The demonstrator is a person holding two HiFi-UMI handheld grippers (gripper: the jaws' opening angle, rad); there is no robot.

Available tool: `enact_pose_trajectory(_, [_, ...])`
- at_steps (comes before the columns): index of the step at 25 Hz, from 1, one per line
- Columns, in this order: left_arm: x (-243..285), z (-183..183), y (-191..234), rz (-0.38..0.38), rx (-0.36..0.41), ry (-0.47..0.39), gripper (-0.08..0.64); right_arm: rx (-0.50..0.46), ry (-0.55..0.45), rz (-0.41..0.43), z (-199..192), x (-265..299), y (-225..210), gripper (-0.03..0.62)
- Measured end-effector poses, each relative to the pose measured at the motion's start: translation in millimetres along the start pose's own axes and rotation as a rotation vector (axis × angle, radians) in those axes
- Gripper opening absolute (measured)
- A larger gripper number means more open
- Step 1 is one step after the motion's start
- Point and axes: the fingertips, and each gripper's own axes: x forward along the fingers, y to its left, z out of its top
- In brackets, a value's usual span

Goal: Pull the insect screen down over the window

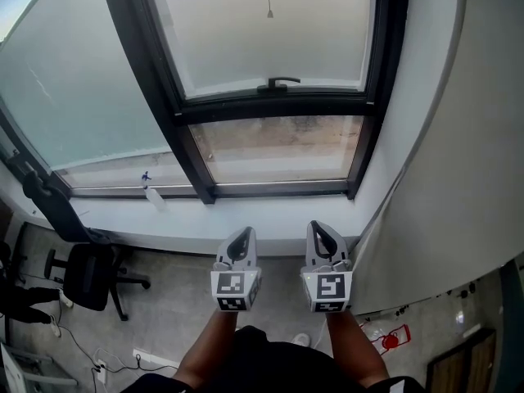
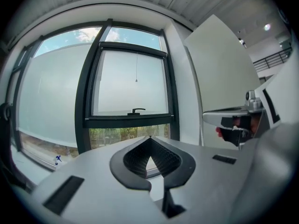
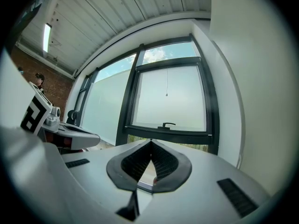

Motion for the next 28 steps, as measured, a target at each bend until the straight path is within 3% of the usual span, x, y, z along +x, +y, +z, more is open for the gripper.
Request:
enact_pose_trajectory(3, [8.6, 5.0, 5.5, 0.023, -0.034, -0.005, -0.005, 0.007, 0.000, -0.003, -1.3, 7.3, -10.3, -0.005])
enact_pose_trajectory(9, [43.2, 5.7, 23.2, 0.033, -0.030, -0.003, -0.005, -0.007, -0.003, -0.022, -9.6, 39.4, -25.0, -0.005])
enact_pose_trajectory(16, [102.2, 11.7, 64.9, 0.017, -0.031, -0.011, -0.005, -0.052, -0.001, -0.024, -12.8, 114.5, -31.9, -0.005])
enact_pose_trajectory(28, [193.4, 32.6, 133.8, -0.042, -0.020, -0.058, -0.005, -0.062, 0.037, -0.122, -20.0, 220.3, -57.8, -0.005])
